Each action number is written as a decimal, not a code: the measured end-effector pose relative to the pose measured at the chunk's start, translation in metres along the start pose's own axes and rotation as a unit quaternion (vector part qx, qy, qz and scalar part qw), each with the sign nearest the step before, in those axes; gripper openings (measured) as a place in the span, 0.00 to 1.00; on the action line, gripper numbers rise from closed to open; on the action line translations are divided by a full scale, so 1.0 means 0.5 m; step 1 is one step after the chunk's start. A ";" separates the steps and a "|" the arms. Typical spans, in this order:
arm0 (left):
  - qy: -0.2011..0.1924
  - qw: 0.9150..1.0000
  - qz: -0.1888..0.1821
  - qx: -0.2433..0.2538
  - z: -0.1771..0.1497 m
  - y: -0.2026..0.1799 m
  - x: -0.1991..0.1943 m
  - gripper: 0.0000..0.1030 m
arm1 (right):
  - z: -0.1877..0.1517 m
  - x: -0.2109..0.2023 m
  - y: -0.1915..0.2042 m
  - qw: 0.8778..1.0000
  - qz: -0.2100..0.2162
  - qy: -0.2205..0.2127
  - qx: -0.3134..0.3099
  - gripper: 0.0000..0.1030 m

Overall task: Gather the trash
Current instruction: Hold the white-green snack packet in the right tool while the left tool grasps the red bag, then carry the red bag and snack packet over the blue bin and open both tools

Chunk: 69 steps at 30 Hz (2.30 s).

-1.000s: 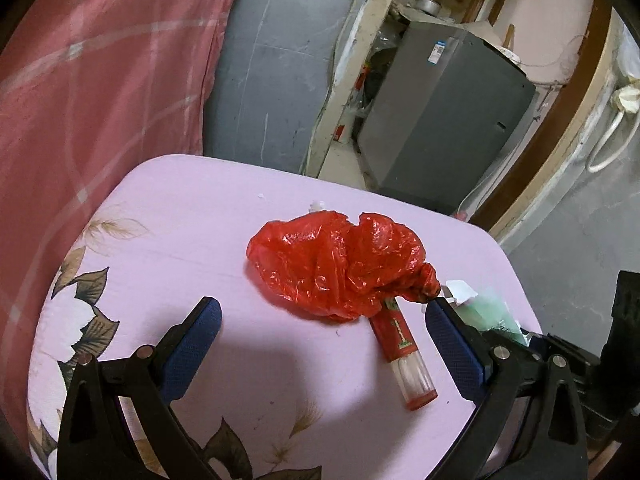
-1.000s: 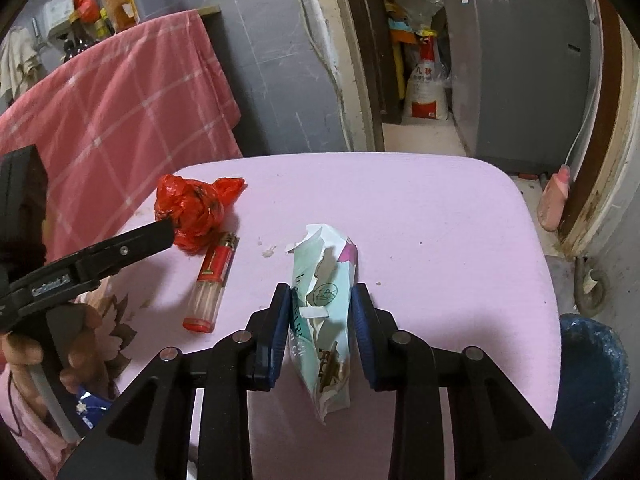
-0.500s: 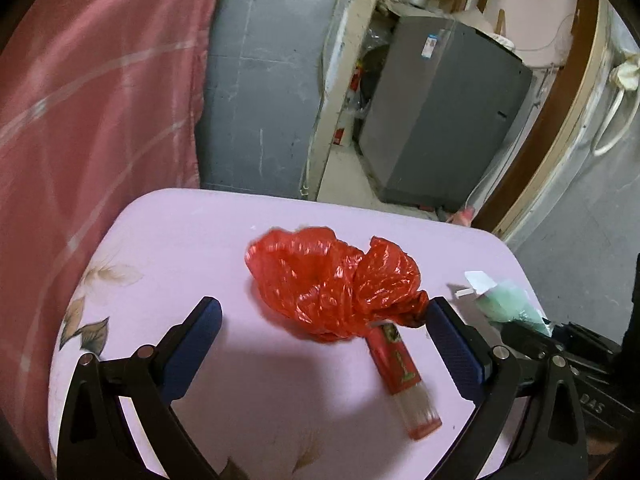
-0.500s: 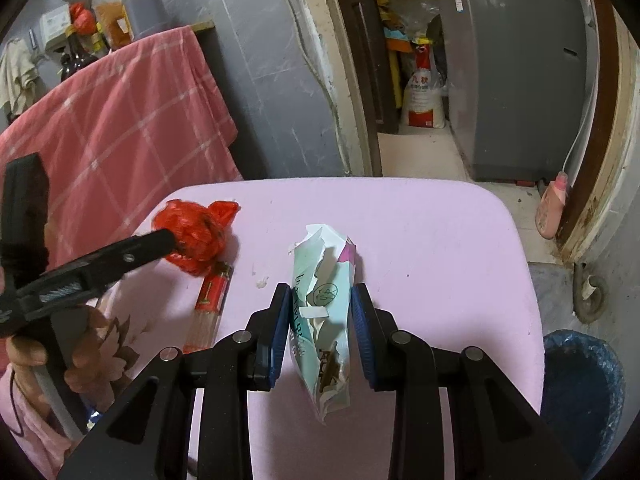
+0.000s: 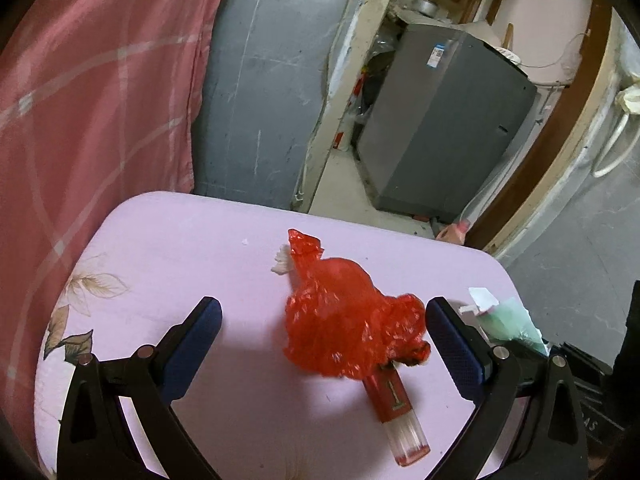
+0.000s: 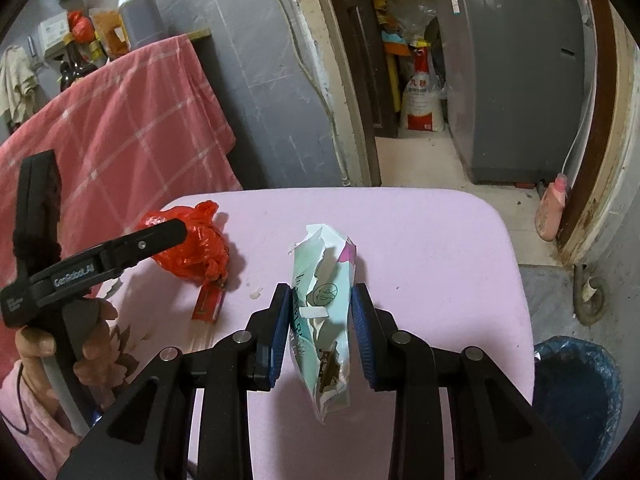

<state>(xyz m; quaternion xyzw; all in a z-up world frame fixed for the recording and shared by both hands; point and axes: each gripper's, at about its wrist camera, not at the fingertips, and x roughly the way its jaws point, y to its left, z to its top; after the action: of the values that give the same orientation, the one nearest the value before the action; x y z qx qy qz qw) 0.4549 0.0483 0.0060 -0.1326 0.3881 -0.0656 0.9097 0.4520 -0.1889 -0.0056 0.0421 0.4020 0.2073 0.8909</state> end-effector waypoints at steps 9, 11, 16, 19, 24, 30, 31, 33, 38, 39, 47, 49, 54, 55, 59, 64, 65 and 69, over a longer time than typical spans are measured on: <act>0.003 0.999 -0.027 -0.022 -0.003 -0.003 0.005 0.43 | -0.008 0.015 0.006 1.000 -0.001 0.025 -0.010 0.27; 0.001 1.000 -0.019 -0.008 -0.006 -0.013 0.000 0.40 | -0.014 0.017 0.005 0.999 0.001 0.032 -0.009 0.26; -0.011 1.000 -0.019 -0.013 -0.023 -0.013 -0.025 0.29 | -0.028 -0.001 0.009 1.000 -0.005 0.017 -0.014 0.25; -0.029 0.999 -0.016 -0.005 -0.039 -0.022 -0.047 0.27 | -0.037 -0.019 0.005 1.000 0.001 -0.001 -0.004 0.25; -0.073 0.997 -0.027 0.003 -0.069 -0.045 -0.102 0.27 | -0.052 -0.080 0.005 0.998 -0.003 -0.065 -0.005 0.25; -0.115 0.991 -0.066 0.015 -0.086 -0.109 -0.166 0.27 | -0.062 -0.168 -0.020 0.990 -0.019 -0.142 0.006 0.25; -0.123 0.989 -0.074 0.019 -0.091 -0.127 -0.177 0.27 | -0.065 -0.187 -0.026 0.987 -0.027 -0.156 0.007 0.25; -0.132 0.987 -0.088 0.024 -0.097 -0.154 -0.191 0.27 | -0.069 -0.219 -0.039 0.984 -0.037 -0.176 0.010 0.25; -0.159 0.980 -0.114 0.043 -0.133 -0.248 -0.205 0.27 | -0.094 -0.292 -0.071 0.976 -0.063 -0.209 0.018 0.26; -0.161 0.979 -0.119 0.047 -0.143 -0.268 -0.204 0.27 | -0.102 -0.308 -0.079 0.973 -0.071 -0.217 0.019 0.26; -0.162 0.972 -0.147 0.087 -0.223 -0.432 -0.177 0.27 | -0.176 -0.413 -0.168 0.959 -0.132 -0.250 0.034 0.26; -0.154 0.971 -0.151 0.099 -0.246 -0.476 -0.158 0.27 | -0.195 -0.426 -0.192 0.956 -0.148 -0.249 0.037 0.26; -0.133 0.972 -0.151 0.120 -0.290 -0.558 -0.107 0.27 | -0.242 -0.448 -0.263 0.953 -0.176 -0.242 0.044 0.26; -0.128 0.972 -0.150 0.124 -0.298 -0.570 -0.097 0.27 | -0.252 -0.451 -0.278 0.953 -0.178 -0.240 0.045 0.26; -0.104 0.975 -0.143 0.135 -0.330 -0.619 -0.043 0.27 | -0.289 -0.442 -0.341 0.955 -0.178 -0.230 0.061 0.26; -0.072 0.975 -0.140 0.157 -0.366 -0.652 0.008 0.27 | -0.326 -0.416 -0.397 0.962 -0.167 -0.198 0.090 0.26; -0.066 0.975 -0.137 0.160 -0.371 -0.655 0.020 0.27 | -0.332 -0.411 -0.404 0.962 -0.166 -0.194 0.094 0.26; -0.049 0.976 -0.125 0.170 -0.389 -0.658 0.049 0.27 | -0.347 -0.394 -0.430 0.966 -0.158 -0.173 0.110 0.26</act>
<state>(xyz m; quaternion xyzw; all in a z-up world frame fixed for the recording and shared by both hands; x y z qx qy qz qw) 0.3257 -0.3086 -0.0439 -0.0263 0.3061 -0.2371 0.9216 0.2802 -0.4800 -0.0366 0.1110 0.2635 0.0080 0.9582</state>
